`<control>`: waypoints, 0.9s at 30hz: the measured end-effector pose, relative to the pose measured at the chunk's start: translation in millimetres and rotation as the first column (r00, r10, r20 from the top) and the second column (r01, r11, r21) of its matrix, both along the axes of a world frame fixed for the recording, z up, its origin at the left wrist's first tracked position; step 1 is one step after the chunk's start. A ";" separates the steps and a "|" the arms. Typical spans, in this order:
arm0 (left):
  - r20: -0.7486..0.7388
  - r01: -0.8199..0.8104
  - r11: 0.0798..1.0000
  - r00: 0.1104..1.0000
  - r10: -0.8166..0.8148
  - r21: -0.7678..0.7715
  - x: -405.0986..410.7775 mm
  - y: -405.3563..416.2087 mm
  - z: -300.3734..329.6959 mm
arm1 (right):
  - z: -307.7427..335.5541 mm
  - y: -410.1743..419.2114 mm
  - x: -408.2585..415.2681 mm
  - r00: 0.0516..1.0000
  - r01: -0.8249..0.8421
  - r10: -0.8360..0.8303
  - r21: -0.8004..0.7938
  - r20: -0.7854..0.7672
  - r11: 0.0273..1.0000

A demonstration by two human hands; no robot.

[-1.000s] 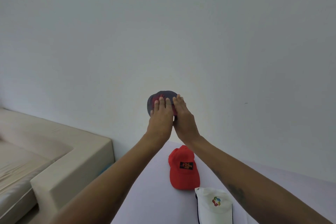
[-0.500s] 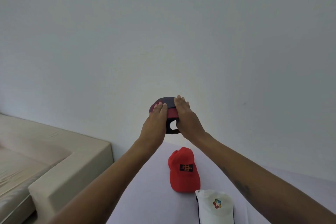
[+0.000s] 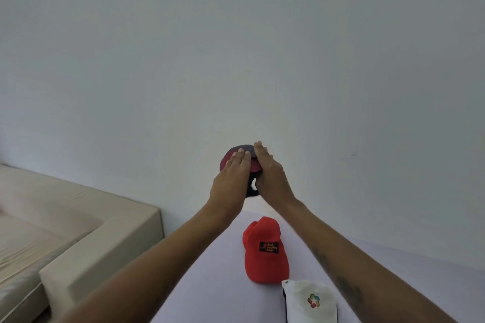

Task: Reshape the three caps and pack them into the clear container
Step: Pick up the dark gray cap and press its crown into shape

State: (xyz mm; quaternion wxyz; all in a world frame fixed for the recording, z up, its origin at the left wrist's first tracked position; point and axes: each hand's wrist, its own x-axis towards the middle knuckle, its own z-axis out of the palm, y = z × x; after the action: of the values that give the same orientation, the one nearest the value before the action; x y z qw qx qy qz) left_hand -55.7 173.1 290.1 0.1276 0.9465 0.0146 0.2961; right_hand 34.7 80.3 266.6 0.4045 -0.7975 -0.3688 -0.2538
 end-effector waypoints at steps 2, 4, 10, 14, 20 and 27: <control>-0.007 -0.018 0.998 1.000 0.019 0.059 -4.0 13.9 3.1 | 11.4 -14.0 18.0 0.987 -0.041 0.025 -0.098 -0.162 0.994; -0.010 -0.051 0.990 0.999 0.053 0.133 -11.5 21.9 4.8 | 34.3 -23.5 32.2 0.916 -0.057 0.036 -0.042 -0.399 0.998; 0.098 0.048 0.891 0.990 -0.103 0.451 -16.5 -3.1 -17.6 | 72.6 -9.5 40.3 0.666 -0.030 0.039 0.026 -0.744 0.999; -0.019 0.198 0.850 0.976 -0.216 0.488 -22.9 -25.0 -48.3 | 57.9 0.9 40.6 0.551 0.011 0.072 0.094 -0.831 0.995; -0.169 0.585 0.763 0.752 -0.637 -0.274 -28.5 -0.8 -30.1 | 49.1 -7.9 41.3 0.487 0.018 0.290 0.341 -0.824 0.940; 0.051 0.075 0.866 0.997 -0.057 -0.495 15.8 67.3 6.8 | 43.6 -11.9 37.0 0.593 -0.073 0.276 0.292 -0.756 0.954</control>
State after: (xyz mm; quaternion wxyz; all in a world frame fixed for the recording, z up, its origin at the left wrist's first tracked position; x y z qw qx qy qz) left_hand -39.9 240.4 296.9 0.3766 0.8766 0.0557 0.2944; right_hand 71.7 68.4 310.3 0.6376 -0.7342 -0.1976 0.1236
